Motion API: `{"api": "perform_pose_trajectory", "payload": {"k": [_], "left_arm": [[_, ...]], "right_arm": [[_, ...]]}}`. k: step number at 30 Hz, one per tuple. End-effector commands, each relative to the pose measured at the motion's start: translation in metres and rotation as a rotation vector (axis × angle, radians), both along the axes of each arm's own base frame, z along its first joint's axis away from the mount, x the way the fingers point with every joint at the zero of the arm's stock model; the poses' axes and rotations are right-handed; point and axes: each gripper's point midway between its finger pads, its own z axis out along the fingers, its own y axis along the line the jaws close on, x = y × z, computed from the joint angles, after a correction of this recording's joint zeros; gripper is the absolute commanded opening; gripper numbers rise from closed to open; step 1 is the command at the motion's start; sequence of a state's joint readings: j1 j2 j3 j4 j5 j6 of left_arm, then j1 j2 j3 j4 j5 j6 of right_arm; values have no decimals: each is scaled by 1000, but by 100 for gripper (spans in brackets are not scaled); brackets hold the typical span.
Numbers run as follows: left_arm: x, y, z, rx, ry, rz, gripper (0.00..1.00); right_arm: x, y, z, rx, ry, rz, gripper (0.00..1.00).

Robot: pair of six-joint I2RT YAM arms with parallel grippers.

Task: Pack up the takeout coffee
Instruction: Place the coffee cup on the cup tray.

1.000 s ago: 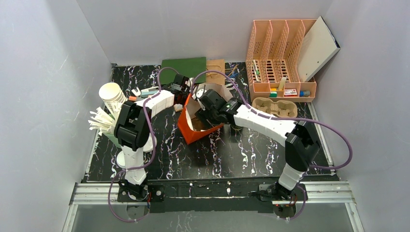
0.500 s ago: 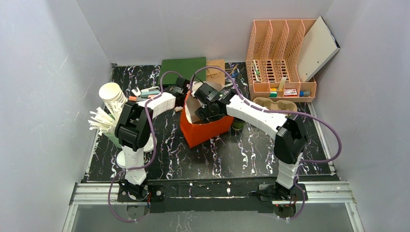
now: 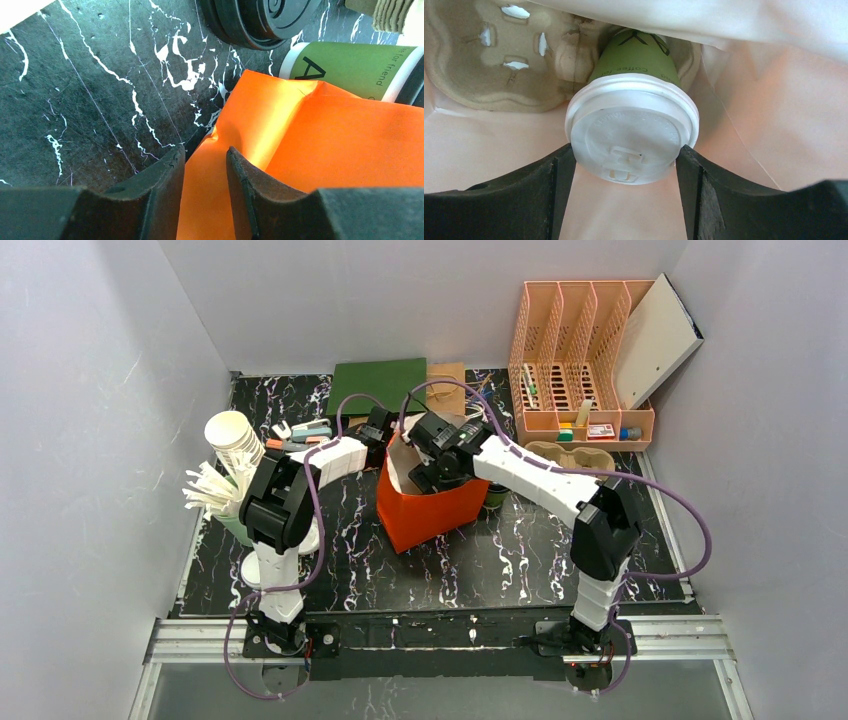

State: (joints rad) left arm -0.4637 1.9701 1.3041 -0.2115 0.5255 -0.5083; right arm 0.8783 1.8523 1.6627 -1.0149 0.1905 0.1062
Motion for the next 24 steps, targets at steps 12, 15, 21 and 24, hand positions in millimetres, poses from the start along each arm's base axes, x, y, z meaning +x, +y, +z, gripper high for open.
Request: {"api": "perform_pose_trajectory", "payload": {"k": [12,15,21,24], "left_arm": [[-51,-8,15,-33,93,-110,35],[-51,-9,16,-32,88,-111,35],[-51,-10,16,-33,86,-116,35],[-51,-10,15,-33,88,-118,35]], "right_arm": [[-42,-34,-98,-133,229,-52,48],[-41,-35,-99,-133,233,-52,48],[-41,-32,-99,-123,246,-53,48],[-43,-24,-94,-88,272,-45,48]]}}
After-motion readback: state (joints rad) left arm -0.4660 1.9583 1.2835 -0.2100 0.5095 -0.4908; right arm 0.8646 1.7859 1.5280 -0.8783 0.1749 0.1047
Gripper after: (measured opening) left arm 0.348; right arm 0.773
